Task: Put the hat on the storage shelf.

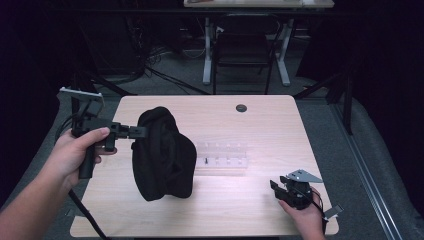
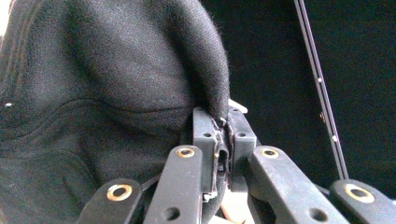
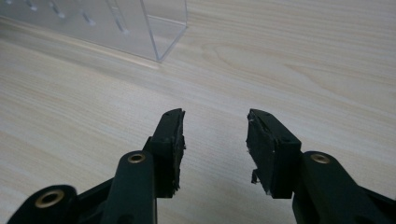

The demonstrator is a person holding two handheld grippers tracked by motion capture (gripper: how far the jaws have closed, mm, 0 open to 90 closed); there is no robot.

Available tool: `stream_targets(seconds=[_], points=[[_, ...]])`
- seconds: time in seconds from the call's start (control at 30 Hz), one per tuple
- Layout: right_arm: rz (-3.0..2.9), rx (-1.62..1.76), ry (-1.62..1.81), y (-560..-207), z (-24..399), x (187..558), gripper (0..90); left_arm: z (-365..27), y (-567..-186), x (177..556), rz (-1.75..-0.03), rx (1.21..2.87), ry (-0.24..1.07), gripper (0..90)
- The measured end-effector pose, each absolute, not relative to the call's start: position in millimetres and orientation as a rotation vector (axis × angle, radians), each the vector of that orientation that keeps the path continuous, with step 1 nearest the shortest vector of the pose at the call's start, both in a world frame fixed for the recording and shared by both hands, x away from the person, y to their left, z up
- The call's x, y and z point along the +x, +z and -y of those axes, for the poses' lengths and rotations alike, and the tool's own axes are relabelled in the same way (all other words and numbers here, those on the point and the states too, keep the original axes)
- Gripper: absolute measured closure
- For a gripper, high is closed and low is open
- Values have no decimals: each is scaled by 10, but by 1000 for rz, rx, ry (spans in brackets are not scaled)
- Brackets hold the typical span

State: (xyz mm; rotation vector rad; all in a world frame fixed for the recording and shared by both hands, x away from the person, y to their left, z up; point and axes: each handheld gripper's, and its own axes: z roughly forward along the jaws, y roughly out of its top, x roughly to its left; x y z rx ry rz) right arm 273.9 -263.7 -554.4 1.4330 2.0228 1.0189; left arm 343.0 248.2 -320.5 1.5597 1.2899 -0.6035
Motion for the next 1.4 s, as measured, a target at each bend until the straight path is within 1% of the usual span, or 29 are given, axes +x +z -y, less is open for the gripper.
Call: stream_targets(seconds=[0.07,0.3,0.43,0.5,0.67,1.0,1.4], points=[[-2024,1424,1018,-5540,2617,2736,540,-2468,-3187,3471,-1297,1552,-596,855],[-2041,1412,1019,-5558,2568,2743,448,-2402,-3107,3623,-1309,1539,-566,855],[-2049,1392,1026,-5564,2545,2741,421,-2337,-3061,3711,-1313,1531,-556,855],[-2059,1381,1018,-5562,2540,2741,423,-2301,-3050,3755,-1312,1539,-549,855],[-2080,1391,1006,-5581,2526,2740,491,-2213,-3053,3864,-1323,1542,-541,855],[-2088,1406,1014,-5571,2533,2740,518,-2042,-3052,4035,-1332,1549,-526,855],[-2084,1400,1024,-5562,2532,2738,524,-1890,-3055,4147,-1360,1571,-486,855]])
